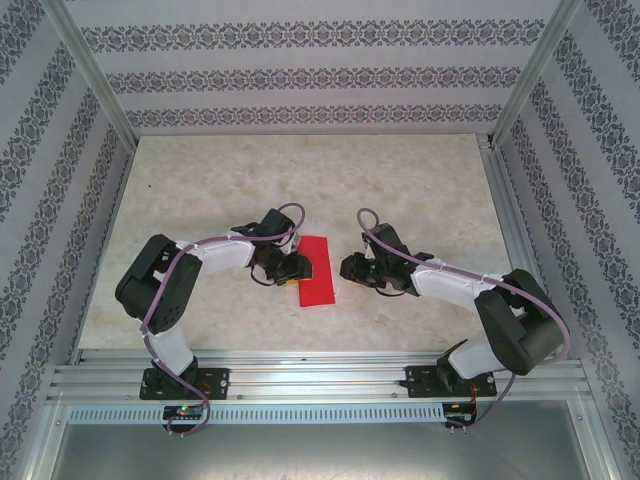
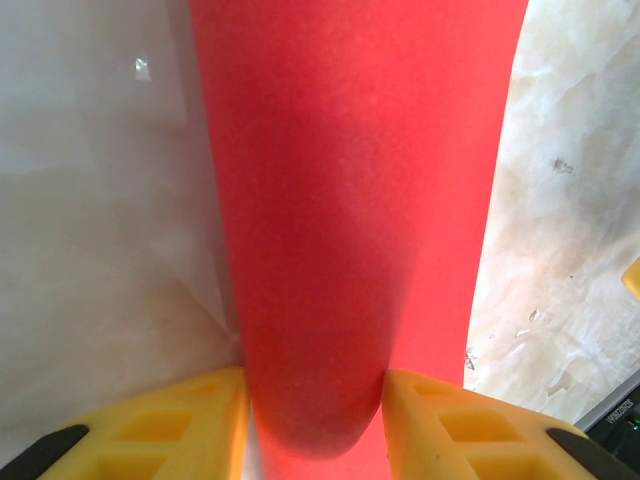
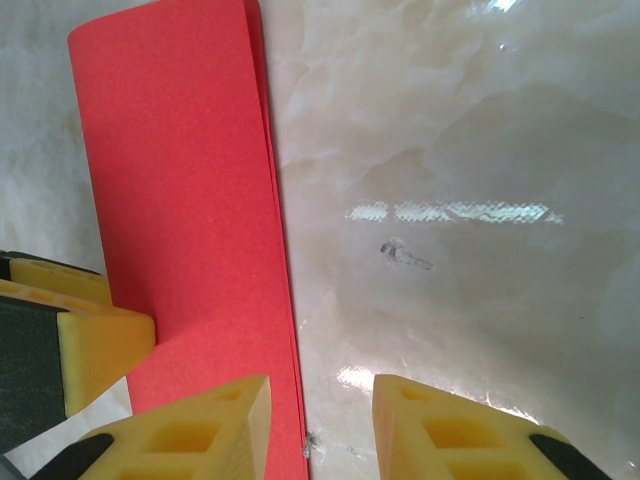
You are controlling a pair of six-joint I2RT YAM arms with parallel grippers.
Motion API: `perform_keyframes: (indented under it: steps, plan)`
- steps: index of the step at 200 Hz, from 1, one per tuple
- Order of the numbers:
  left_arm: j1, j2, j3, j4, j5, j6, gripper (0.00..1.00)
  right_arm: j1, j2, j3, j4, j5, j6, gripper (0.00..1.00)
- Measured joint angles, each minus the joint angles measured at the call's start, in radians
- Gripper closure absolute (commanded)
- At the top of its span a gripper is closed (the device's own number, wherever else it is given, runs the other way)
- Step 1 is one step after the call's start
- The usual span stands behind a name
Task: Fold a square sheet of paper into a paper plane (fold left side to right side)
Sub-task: Hold the square sheet of paper at the center of the table.
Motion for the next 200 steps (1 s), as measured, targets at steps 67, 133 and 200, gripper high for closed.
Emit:
perform_keyframes:
  steps: [67,133,200]
  plan:
    - [0.0,0.003,0.0,-0.001,-0.004,0.0,0.61,0.083,0.076,0.033,0.044,-0.032,0.038,0.8]
    - [0.0,0.003,0.0,-0.001,-0.011,0.0,0.61,0.117,0.145,0.049,0.085,-0.045,0.076,0.84]
    - [0.0,0.005,0.003,-0.003,-0.011,0.0,0.61,0.117,0.192,0.066,0.1,-0.046,0.083,0.85]
